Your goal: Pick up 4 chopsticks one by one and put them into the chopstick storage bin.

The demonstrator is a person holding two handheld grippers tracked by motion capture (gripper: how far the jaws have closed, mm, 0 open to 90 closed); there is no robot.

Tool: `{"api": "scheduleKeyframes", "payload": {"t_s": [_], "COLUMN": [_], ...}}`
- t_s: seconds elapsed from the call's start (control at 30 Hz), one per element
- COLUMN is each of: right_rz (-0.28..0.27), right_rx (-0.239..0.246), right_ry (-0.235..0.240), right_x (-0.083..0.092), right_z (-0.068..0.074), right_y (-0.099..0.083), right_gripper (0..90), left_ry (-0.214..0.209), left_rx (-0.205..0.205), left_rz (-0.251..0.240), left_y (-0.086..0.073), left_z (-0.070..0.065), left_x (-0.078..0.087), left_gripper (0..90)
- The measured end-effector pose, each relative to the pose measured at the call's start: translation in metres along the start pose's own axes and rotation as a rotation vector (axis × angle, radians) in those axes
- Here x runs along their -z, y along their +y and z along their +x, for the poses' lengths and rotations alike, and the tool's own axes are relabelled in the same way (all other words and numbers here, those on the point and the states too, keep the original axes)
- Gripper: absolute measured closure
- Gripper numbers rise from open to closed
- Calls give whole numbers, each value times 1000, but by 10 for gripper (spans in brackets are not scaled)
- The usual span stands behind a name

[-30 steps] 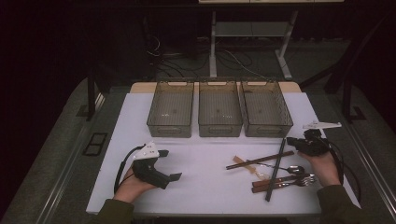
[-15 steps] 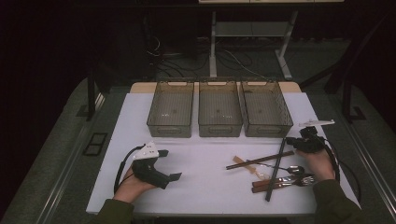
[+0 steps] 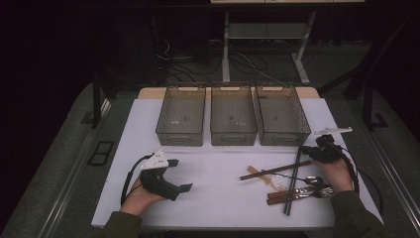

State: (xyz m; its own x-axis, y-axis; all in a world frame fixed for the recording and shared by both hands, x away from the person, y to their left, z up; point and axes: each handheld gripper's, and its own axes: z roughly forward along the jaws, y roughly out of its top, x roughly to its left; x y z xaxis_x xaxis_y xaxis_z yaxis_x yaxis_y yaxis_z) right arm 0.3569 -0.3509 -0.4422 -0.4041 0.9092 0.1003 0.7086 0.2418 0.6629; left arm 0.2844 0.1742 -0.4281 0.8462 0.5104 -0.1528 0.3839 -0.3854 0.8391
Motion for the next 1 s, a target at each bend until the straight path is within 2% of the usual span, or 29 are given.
{"api": "scheduleKeyframes", "payload": {"t_s": [1.0], "right_rz": [9], "right_rx": [35], "right_ry": [36], "right_x": [-4], "right_z": [10], "right_y": [3], "right_gripper": [898], "left_ry": [0], "left_rx": [-6], "left_rz": [4], "left_y": [0], "left_z": [0], "left_x": [0], "left_gripper": [0]}}
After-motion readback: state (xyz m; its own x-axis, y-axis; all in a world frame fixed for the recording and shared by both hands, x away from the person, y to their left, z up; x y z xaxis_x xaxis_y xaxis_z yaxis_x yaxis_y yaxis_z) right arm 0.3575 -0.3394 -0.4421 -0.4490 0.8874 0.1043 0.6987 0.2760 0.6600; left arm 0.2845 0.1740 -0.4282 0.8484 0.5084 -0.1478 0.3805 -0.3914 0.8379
